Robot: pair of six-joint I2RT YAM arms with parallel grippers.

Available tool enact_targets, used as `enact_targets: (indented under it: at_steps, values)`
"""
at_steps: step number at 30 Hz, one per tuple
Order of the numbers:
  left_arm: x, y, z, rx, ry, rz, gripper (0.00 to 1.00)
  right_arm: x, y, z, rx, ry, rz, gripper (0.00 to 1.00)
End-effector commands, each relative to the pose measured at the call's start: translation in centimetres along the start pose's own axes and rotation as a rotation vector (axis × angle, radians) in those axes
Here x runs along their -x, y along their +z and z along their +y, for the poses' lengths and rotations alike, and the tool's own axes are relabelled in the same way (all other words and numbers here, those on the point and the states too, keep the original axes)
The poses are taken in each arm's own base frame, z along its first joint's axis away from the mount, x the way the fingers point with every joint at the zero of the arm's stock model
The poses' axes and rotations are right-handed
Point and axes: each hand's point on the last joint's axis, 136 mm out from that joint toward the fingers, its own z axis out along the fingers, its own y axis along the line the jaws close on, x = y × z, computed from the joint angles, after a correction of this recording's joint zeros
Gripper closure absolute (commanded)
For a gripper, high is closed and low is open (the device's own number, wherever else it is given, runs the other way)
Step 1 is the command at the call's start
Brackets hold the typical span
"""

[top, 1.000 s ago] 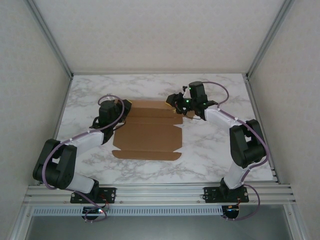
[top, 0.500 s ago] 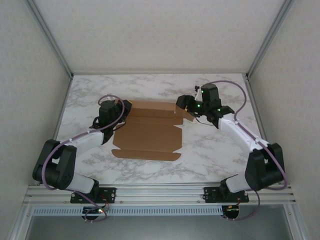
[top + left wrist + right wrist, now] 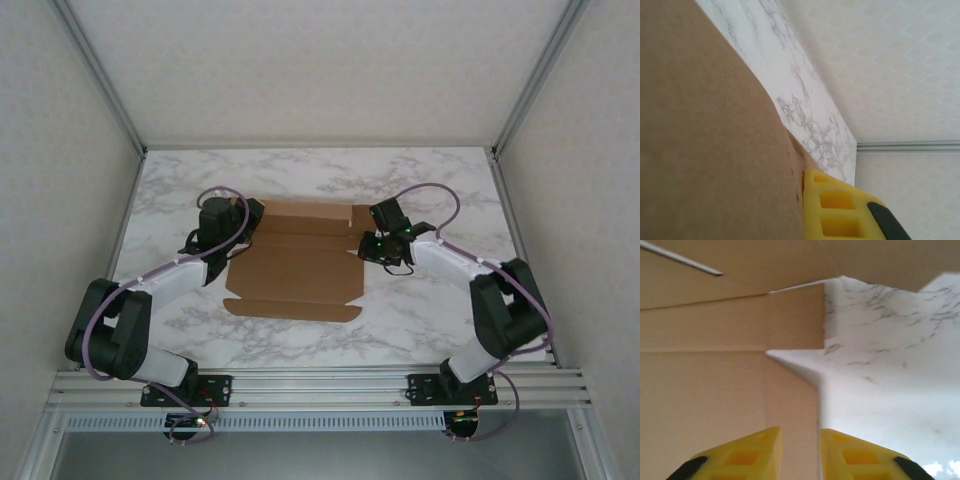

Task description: Fold the paper box

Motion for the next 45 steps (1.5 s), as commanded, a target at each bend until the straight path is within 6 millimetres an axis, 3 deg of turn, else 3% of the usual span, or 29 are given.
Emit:
enact_targets:
  at_steps: [1,9,17,22,30,38,45]
  values:
    - [-1.5,0.6,3.7,0.155,0.014,0.048,1.0,2.6,0.8,-0.1,-0.029,-0.033,-0.062,0.7]
    - [-1.1,1.2,3.4,0.175,0.017,0.044,1.0,3.8,4.1,-1.8,-0.016,0.017,-0.034,0.6]
    - [-1.3,1.4,3.6,0.177,0.019,0.053,1.0,4.8,5.1,1.6,0.195,0.029,-0.036,0.58]
    - [-1.4,1.5,3.7,0.178,0.019,0.057,1.0,5.0,6.0,2.2,0.266,0.072,-0.031,0.6]
    - [-1.4,1.6,3.3,0.17,0.021,0.062,1.0,5.5,4.4,3.7,0.387,0.09,-0.066,0.66]
    - [-1.0,1.2,3.4,0.183,0.036,0.049,1.0,4.6,4.7,-0.7,0.143,0.063,-0.057,0.63]
    - [-0.7,1.0,3.3,0.178,0.028,0.042,1.0,4.0,5.7,-2.1,0.078,0.051,-0.04,0.63]
